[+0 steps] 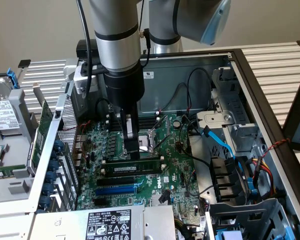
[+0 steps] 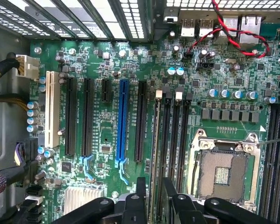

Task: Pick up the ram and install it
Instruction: 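Press down the ram until it locks into place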

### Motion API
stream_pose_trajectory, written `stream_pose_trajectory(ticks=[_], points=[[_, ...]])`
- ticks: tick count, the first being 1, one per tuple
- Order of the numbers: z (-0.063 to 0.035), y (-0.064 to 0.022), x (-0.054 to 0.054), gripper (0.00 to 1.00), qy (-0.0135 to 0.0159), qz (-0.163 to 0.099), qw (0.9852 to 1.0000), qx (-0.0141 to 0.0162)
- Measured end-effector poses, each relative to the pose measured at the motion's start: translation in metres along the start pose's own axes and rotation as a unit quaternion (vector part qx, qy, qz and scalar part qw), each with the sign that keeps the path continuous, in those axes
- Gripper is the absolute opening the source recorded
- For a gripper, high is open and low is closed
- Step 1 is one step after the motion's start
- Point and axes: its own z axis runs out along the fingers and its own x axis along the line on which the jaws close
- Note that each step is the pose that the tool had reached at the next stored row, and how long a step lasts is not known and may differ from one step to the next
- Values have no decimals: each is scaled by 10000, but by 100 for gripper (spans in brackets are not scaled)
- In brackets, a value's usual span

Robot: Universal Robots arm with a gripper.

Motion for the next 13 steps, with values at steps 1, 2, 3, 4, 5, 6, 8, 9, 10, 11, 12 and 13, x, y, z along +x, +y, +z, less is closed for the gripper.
stream_pose_trajectory(ticks=[1, 2, 3, 4, 5, 6, 8, 9, 10, 11, 12, 13], points=[[-6, -1, 1, 28, 0, -1, 10000, -7], [-10, -1, 1, 28, -1, -2, 10000, -18], [-11, -2, 1, 28, 0, -4, 10000, -45], [-13, -1, 1, 28, 3, -9, 9999, -105], [-14, -1, 1, 28, 10, -15, 9998, -181], [-14, -1, -4, 28, 17, -21, 9997, -245], [-15, -11, -22, 26, 25, -24, 9996, -277], [-14, -24, -25, 20, 25, -24, 9996, -277], [-13, -32, -26, 20, 26, -24, 9996, -277], [-12, -40, -26, 13, 26, -24, 9996, -277], [-10, -43, -26, 11, 28, -23, 9996, -277], [-7, -43, -27, 11, 32, -23, 9996, -277]])
